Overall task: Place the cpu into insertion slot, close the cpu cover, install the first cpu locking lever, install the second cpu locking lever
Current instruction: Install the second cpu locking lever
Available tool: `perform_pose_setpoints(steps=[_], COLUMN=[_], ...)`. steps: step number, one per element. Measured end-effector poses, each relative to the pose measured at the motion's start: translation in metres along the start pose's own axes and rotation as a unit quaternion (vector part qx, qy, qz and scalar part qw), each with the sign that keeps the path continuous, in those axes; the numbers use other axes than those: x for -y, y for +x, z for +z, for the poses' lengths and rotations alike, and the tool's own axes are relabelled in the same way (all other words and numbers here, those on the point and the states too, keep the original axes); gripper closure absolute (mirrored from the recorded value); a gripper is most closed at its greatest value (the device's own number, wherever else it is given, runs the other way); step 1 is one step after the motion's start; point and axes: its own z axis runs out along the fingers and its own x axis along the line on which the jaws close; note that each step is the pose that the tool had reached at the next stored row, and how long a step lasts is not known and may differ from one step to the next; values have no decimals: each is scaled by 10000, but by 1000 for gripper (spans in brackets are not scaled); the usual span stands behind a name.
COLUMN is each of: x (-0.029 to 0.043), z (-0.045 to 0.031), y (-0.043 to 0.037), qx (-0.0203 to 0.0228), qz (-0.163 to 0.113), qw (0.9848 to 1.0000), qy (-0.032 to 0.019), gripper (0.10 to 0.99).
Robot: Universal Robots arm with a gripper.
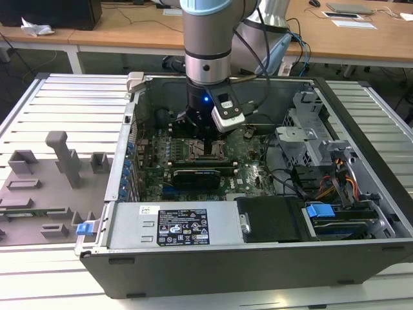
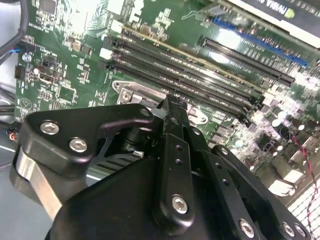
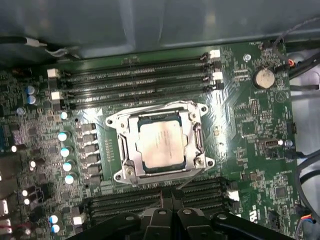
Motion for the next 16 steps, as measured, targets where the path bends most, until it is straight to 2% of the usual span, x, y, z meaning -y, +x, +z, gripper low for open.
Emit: perform_pose_setpoints(steps=[4,9,16], x=[17,26,26], z=[6,30,40], y=[11,76,81], qx=[-1,-4,-2], qz=[2,2,2], qw=[10000,10000,10000], qy=[-9,-23,-25], gripper=[980,980,980])
